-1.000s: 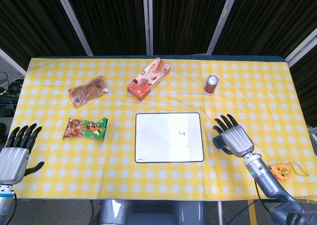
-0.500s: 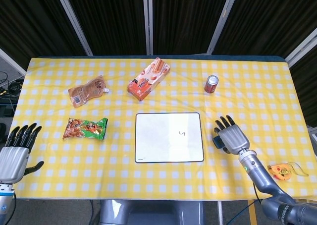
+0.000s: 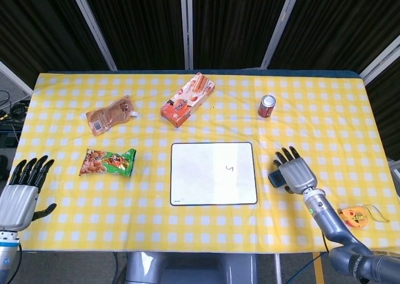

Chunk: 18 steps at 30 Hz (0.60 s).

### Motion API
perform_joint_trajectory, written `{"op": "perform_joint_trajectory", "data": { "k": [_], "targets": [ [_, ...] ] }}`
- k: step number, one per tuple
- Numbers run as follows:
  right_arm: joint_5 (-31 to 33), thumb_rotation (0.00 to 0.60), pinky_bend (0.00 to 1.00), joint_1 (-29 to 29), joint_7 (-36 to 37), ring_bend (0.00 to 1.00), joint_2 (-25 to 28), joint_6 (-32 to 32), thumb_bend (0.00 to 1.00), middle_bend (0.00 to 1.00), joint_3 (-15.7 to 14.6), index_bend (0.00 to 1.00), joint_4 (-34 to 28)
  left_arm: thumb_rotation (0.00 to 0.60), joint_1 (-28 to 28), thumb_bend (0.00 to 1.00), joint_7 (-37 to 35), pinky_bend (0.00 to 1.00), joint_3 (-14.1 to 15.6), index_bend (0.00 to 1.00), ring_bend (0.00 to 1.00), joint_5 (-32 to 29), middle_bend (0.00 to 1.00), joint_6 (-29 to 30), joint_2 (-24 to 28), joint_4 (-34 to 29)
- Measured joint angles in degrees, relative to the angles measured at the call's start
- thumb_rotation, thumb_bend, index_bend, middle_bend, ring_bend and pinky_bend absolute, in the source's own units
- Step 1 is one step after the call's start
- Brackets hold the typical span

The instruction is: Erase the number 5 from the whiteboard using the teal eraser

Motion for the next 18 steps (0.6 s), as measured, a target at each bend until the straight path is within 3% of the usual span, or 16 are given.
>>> {"op": "perform_joint_trajectory", "data": {
  "k": [18],
  "targets": [
    [0.6, 0.600, 0.02, 0.8, 2.8, 0.00, -2.4, -0.7, 0.11, 0.15, -1.4, 0.34, 4.8, 0.600, -0.2, 0.13, 0.3, 0.00, 0.0, 0.00, 0.00, -0.5, 0.00, -0.3, -0.2, 0.2]
  ]
}}
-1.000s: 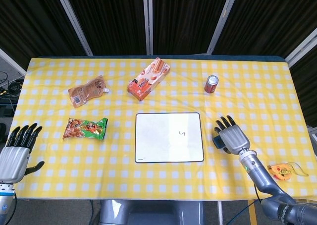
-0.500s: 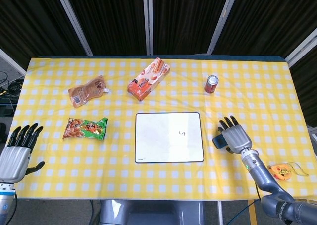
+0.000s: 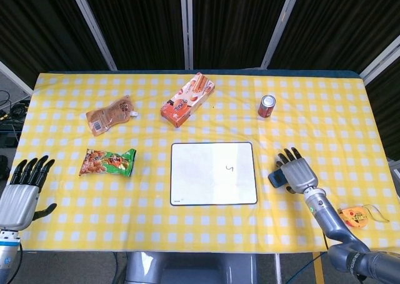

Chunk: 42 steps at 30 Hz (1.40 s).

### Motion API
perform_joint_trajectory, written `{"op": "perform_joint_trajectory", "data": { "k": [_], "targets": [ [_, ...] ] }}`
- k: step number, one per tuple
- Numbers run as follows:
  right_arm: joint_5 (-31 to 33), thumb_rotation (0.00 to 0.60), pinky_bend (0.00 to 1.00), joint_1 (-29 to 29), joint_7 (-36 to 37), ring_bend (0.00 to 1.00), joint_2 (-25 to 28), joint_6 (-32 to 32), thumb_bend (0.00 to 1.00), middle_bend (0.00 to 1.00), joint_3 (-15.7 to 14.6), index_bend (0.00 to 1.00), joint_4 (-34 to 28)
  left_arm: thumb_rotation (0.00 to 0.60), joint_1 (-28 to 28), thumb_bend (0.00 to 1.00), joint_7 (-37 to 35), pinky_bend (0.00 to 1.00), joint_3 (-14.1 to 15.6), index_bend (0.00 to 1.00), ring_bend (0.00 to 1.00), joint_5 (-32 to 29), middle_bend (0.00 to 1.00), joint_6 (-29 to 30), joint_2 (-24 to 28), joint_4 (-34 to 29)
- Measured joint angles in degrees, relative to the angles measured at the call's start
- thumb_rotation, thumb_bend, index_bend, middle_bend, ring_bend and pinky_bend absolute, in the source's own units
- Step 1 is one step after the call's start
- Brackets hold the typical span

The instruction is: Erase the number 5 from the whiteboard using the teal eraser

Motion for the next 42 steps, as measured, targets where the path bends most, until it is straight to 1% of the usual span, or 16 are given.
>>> {"op": "perform_joint_trajectory", "data": {
  "k": [8, 9, 10, 12, 14, 16, 17, 21, 24, 29, 35, 39, 42],
  "targets": [
    [-0.4, 0.600, 0.06, 0.0, 1.2, 0.04, -1.3, 0.6, 0.13, 0.22, -0.2, 0.40, 1.6, 0.600, -0.1, 0.13, 0.3, 0.00, 0.1, 0.00, 0.00, -0.2, 0.00, -0.3, -0.2, 0.1],
    [-0.5, 0.600, 0.07, 0.0, 1.4, 0.05, -1.5, 0.8, 0.13, 0.23, -0.2, 0.41, 1.8, 0.600, -0.2, 0.13, 0.3, 0.00, 0.0, 0.00, 0.00, -0.2, 0.00, -0.3, -0.2, 0.1],
    [-0.7, 0.600, 0.11, 0.0, 1.6, 0.11, -1.6, 1.0, 0.13, 0.28, -0.2, 0.45, 1.9, 0.600, -0.2, 0.13, 0.4, 0.00, 0.1, 0.00, 0.00, -0.2, 0.00, -0.3, -0.2, 0.1],
    [-1.7, 0.600, 0.25, -0.1, 2.4, 0.28, -2.0, 2.0, 0.14, 0.41, -0.1, 0.56, 2.3, 0.600, -0.2, 0.13, 0.4, 0.00, 0.1, 0.00, 0.00, -0.2, 0.00, -0.4, -0.2, 0.1],
    [-2.5, 0.600, 0.51, -0.2, 3.3, 0.52, -2.3, 2.7, 0.16, 0.57, -0.1, 0.71, 2.6, 0.600, -0.2, 0.13, 0.5, 0.00, 0.1, 0.00, 0.00, -0.2, 0.00, -0.4, -0.3, 0.1],
    [-3.7, 0.600, 0.66, -0.4, 5.2, 0.63, -2.9, 3.9, 0.18, 0.65, 0.0, 0.78, 3.3, 0.600, -0.2, 0.13, 0.4, 0.00, 0.1, 0.00, 0.00, -0.1, 0.00, -0.3, -0.3, 0.1],
    [-4.2, 0.600, 0.69, -0.5, 6.2, 0.66, -3.1, 4.4, 0.18, 0.67, 0.1, 0.79, 3.5, 0.600, -0.2, 0.13, 0.4, 0.00, 0.1, 0.00, 0.00, -0.1, 0.00, -0.3, -0.3, 0.1],
    [-5.6, 0.600, 0.72, -1.0, 11.5, 0.69, -3.7, 5.7, 0.18, 0.69, 0.6, 0.80, 3.7, 0.600, -0.2, 0.13, 0.2, 0.00, 0.1, 0.00, 0.00, -0.4, 0.00, -0.4, -0.3, 0.2],
    [-5.9, 0.600, 0.73, -1.1, 14.7, 0.70, -3.5, 6.2, 0.18, 0.69, 1.3, 0.80, 2.1, 0.600, -0.3, 0.12, 0.1, 0.00, 0.0, 0.00, 0.00, -0.4, 0.00, -0.3, -0.3, 0.2],
    [-5.7, 0.600, 0.74, -1.0, 15.5, 0.71, -2.8, 6.8, 0.19, 0.70, 2.7, 0.81, -2.3, 0.600, -0.3, 0.13, -0.1, 0.00, 0.0, 0.00, 0.00, -0.3, 0.00, -0.4, -0.3, 0.2],
    [-4.4, 0.600, 0.74, -0.1, 13.6, 0.71, -2.6, 7.4, 0.18, 0.70, 4.6, 0.81, -8.5, 0.600, -0.4, 0.13, -0.4, 0.00, 0.0, 0.00, 0.00, -0.3, 0.00, -0.4, -0.2, 0.2],
    [-2.7, 0.600, 0.74, 1.6, 9.3, 0.71, -3.8, 7.0, 0.18, 0.70, 5.7, 0.81, -12.3, 0.600, -0.6, 0.12, -0.9, 0.00, -0.1, 0.00, 0.00, -0.6, 0.00, -0.8, -0.1, 0.4],
    [-0.5, 0.600, 0.74, 3.2, 5.3, 0.71, -5.5, 6.2, 0.18, 0.70, 6.2, 0.81, -14.0, 0.600, -0.7, 0.13, -1.1, 0.00, -0.1, 0.00, 0.00, -0.7, 0.00, -1.1, 0.0, 0.4]
  ]
}}
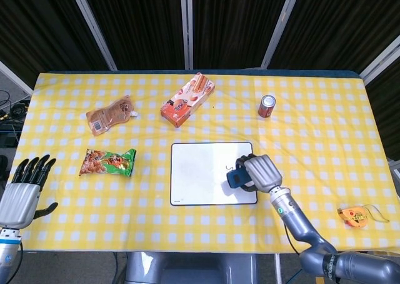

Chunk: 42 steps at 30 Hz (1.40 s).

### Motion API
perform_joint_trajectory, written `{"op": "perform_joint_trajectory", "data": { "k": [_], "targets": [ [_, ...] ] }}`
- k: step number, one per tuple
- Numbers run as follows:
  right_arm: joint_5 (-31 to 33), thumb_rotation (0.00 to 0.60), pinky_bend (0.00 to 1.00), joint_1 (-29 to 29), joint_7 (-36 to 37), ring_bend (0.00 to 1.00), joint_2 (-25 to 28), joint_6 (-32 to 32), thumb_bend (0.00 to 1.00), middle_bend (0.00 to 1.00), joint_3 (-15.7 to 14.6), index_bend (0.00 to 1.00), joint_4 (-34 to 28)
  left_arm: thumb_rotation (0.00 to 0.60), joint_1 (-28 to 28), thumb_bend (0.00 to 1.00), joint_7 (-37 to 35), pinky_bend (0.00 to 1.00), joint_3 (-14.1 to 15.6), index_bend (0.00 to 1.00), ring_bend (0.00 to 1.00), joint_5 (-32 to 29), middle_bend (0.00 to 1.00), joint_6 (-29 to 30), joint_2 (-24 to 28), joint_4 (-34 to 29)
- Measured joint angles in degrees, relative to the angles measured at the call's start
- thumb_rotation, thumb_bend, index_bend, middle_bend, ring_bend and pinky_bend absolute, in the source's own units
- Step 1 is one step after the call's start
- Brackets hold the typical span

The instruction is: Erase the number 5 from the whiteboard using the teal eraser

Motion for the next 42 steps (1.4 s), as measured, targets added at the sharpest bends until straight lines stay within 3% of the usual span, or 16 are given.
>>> {"op": "perform_joint_trajectory", "data": {
  "k": [8, 21, 33, 42],
  "targets": [
    [6.5, 0.600, 0.74, 5.3, -8.4, 0.71, -8.3, -2.9, 0.18, 0.70, 0.6, 0.81, 0.9, 0.600, -0.3, 0.12, -0.7, 0.00, -0.1, 0.00, 0.00, -0.7, 0.00, -0.7, 0.1, 0.3],
    [13.6, 0.600, 0.74, 11.7, -13.0, 0.71, -16.8, -6.5, 0.18, 0.70, 1.7, 0.81, 12.3, 0.600, -0.8, 0.13, -1.7, 0.00, -0.3, 0.00, 0.00, -2.9, 0.00, -2.7, 0.0, 1.4],
    [17.8, 0.600, 0.74, 11.7, -11.7, 0.71, -15.0, -5.7, 0.18, 0.70, 2.6, 0.81, 17.6, 0.600, -0.9, 0.13, -1.9, 0.00, -0.1, 0.00, 0.00, -3.1, 0.00, -3.0, -0.1, 1.5],
    [18.6, 0.600, 0.74, 10.5, -11.0, 0.71, -12.8, -4.5, 0.18, 0.70, 2.0, 0.81, 16.1, 0.600, -1.1, 0.12, -1.0, 0.00, 0.2, 0.00, 0.00, -2.3, 0.00, -2.8, -0.2, 0.8]
  ]
}}
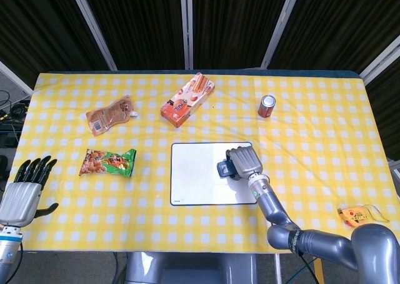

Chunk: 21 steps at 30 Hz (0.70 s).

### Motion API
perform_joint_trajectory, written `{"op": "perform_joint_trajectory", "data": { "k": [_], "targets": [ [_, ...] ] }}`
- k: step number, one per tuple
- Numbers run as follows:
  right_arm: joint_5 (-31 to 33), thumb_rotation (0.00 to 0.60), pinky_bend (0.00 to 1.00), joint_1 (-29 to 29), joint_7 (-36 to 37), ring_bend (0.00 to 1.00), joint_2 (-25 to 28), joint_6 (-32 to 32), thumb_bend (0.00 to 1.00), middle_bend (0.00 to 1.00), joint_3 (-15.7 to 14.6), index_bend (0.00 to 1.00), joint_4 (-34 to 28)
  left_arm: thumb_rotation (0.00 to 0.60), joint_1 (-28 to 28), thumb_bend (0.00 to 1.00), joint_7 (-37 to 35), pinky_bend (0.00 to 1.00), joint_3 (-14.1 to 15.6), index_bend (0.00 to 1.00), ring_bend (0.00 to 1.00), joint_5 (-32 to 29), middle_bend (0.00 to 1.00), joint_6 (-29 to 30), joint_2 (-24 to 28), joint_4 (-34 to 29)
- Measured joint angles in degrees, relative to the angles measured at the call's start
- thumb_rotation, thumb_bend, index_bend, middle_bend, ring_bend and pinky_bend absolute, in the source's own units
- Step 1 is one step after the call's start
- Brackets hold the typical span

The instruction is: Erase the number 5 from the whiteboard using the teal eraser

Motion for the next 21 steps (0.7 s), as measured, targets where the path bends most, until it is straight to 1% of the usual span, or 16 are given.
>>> {"op": "perform_joint_trajectory", "data": {
  "k": [5, 9, 13, 17, 21],
  "targets": [
    [-0.8, 0.600, 0.74, 0.3, 0.3, 0.71, -0.2, -0.2, 0.18, 0.70, -0.5, 0.81, -2.2, 0.600, -0.2, 0.13, 0.6, 0.00, 0.2, 0.00, 0.00, 0.7, 0.00, -0.1, -0.1, -0.5],
    [-2.9, 0.600, 0.74, 1.2, -0.7, 0.71, -0.8, -1.0, 0.18, 0.70, -2.2, 0.81, -5.7, 0.600, -0.4, 0.13, 0.4, 0.00, 0.2, 0.00, 0.00, 0.5, 0.00, -0.4, -0.1, -0.5],
    [-4.3, 0.600, 0.74, 2.2, -1.7, 0.71, -2.0, -1.2, 0.18, 0.70, -3.2, 0.81, -7.5, 0.600, -0.4, 0.13, -0.1, 0.00, 0.1, 0.00, 0.00, 0.5, 0.00, -0.3, 0.0, -0.3],
    [-4.6, 0.600, 0.74, 2.7, -2.1, 0.71, -2.9, -1.1, 0.18, 0.70, -3.4, 0.81, -7.5, 0.600, -0.5, 0.13, -0.3, 0.00, 0.1, 0.00, 0.00, 0.3, 0.00, -0.5, 0.1, -0.1],
    [-4.1, 0.600, 0.74, 2.9, -2.2, 0.71, -3.5, -0.7, 0.18, 0.70, -3.1, 0.81, -5.2, 0.600, -0.5, 0.13, -0.6, 0.00, 0.0, 0.00, 0.00, 0.0, 0.00, -0.6, 0.1, 0.1]
  ]
}}
